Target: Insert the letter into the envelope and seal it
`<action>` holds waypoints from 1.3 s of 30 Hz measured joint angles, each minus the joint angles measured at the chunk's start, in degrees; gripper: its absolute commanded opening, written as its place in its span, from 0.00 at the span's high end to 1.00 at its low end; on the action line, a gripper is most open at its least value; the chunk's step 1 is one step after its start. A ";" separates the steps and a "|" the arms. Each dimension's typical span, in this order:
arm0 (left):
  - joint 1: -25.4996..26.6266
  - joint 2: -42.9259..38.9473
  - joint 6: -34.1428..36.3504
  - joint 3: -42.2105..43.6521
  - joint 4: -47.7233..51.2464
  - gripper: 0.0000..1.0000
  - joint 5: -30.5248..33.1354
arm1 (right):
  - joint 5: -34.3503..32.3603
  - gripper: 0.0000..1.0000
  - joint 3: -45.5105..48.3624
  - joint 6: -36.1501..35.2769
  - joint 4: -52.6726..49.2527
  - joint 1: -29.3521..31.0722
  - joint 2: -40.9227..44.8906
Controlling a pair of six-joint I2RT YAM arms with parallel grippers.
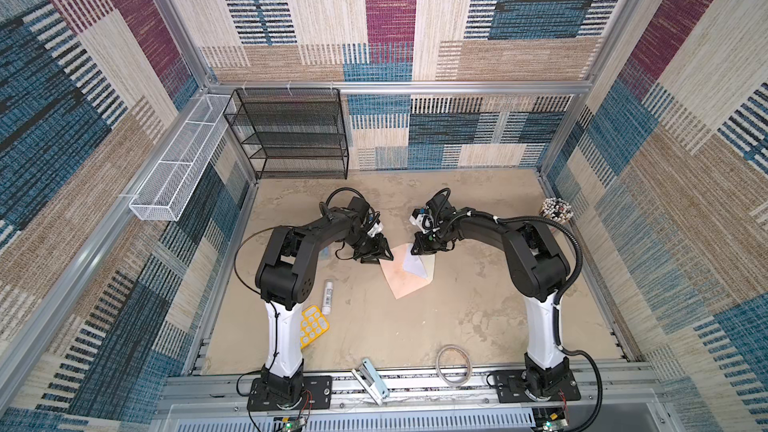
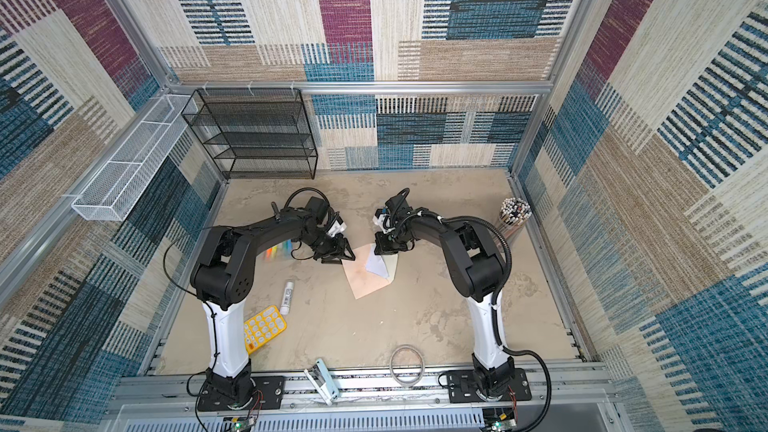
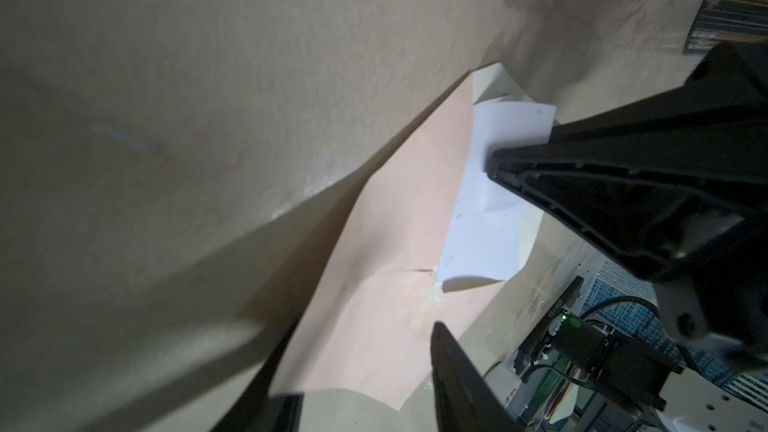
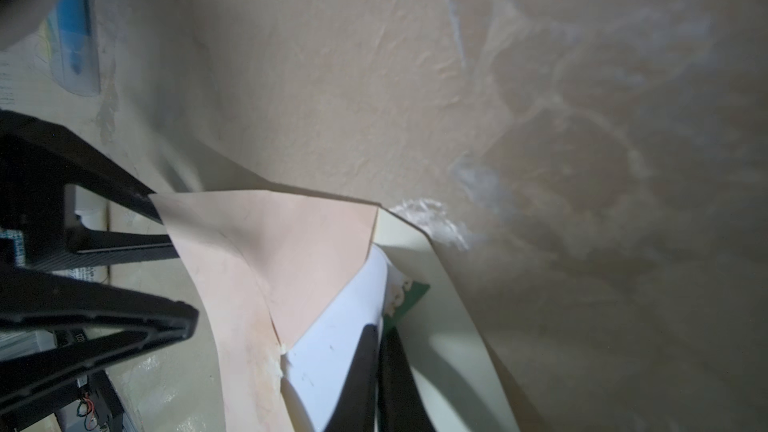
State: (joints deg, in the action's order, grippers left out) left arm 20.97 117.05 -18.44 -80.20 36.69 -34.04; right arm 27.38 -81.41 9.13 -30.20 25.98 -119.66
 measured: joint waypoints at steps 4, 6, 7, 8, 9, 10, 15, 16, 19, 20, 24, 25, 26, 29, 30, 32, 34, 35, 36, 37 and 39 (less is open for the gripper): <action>-0.61 -1.90 -0.13 2.14 -0.46 0.55 1.64 | -0.68 0.92 1.44 0.96 0.50 -0.13 0.92; -0.76 -1.99 -0.52 2.75 -0.59 0.61 2.29 | -1.01 0.92 2.03 1.31 0.72 -0.13 1.36; -0.90 -1.86 -0.61 2.80 -0.59 0.65 2.38 | -1.05 0.92 2.32 1.33 0.79 -0.20 1.57; -0.98 -1.73 -0.83 2.78 -0.72 0.68 2.38 | -1.11 0.92 2.58 1.36 0.79 -0.17 1.77; -1.01 -1.60 -0.94 2.73 -0.94 0.70 2.40 | -1.42 0.92 2.80 1.38 0.83 -0.17 1.92; -1.01 -1.44 -0.96 2.71 -1.25 0.72 2.40 | -1.49 0.92 2.97 1.55 0.83 -0.17 2.08; -0.90 -1.05 -1.57 1.62 -1.64 0.84 2.45 | -1.62 0.92 3.72 1.55 1.16 -0.17 2.60; -0.81 -0.83 -1.62 1.22 -1.75 0.87 2.45 | -1.64 0.92 3.89 1.57 1.25 -0.17 2.71; -0.81 0.35 -2.01 0.46 -2.16 0.96 2.43 | -1.62 0.92 4.24 1.60 1.68 -0.17 2.86; -0.79 0.83 -2.01 0.37 -2.23 0.98 2.43 | -1.62 0.92 4.35 1.66 1.84 -0.17 2.91; -0.70 1.86 -2.23 0.15 -2.56 1.00 2.16 | -1.53 0.92 4.90 1.97 2.12 -0.20 3.21; -0.70 1.92 -2.23 0.15 -2.62 1.00 2.14 | -1.46 0.92 4.96 1.97 2.16 -0.24 3.23; -0.72 2.01 -2.23 0.15 -2.64 1.00 2.03 | -1.46 0.92 5.09 1.97 2.27 -0.24 3.30; -0.72 2.10 -2.21 0.13 -2.64 1.00 2.10 | -1.46 0.92 5.38 1.99 2.60 -0.24 3.39; -0.72 2.14 -2.21 0.11 -2.62 1.00 2.10 | -1.46 0.92 5.42 1.99 2.71 -0.24 3.41; -0.70 2.21 -2.16 0.04 -2.58 1.00 2.10 | -1.44 0.92 5.51 1.99 2.89 -0.24 3.43; -0.61 2.36 -1.92 -0.15 -2.54 1.00 2.08 | -1.18 0.92 5.57 2.01 3.02 -0.24 3.43; -0.52 2.47 -1.92 -0.24 -2.67 1.00 1.97 | -0.94 0.92 5.62 2.03 3.17 -0.24 3.43; -0.44 2.58 -1.88 -0.28 -2.89 1.00 1.70 | -0.83 0.92 5.64 2.23 3.23 -0.26 3.43; -0.33 2.69 -1.84 -0.33 -3.02 1.00 1.51 | -0.70 0.92 5.66 2.23 3.32 -0.28 3.43; -0.24 2.82 -1.77 -0.39 -3.21 1.00 0.98 | -0.33 0.92 5.68 2.45 3.41 -0.28 3.39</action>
State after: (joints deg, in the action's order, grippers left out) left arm 20.73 119.87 -20.21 -80.60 33.47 -33.06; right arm 27.05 -75.72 11.57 -26.79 25.69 -116.27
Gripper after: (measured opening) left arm 0.052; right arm 0.081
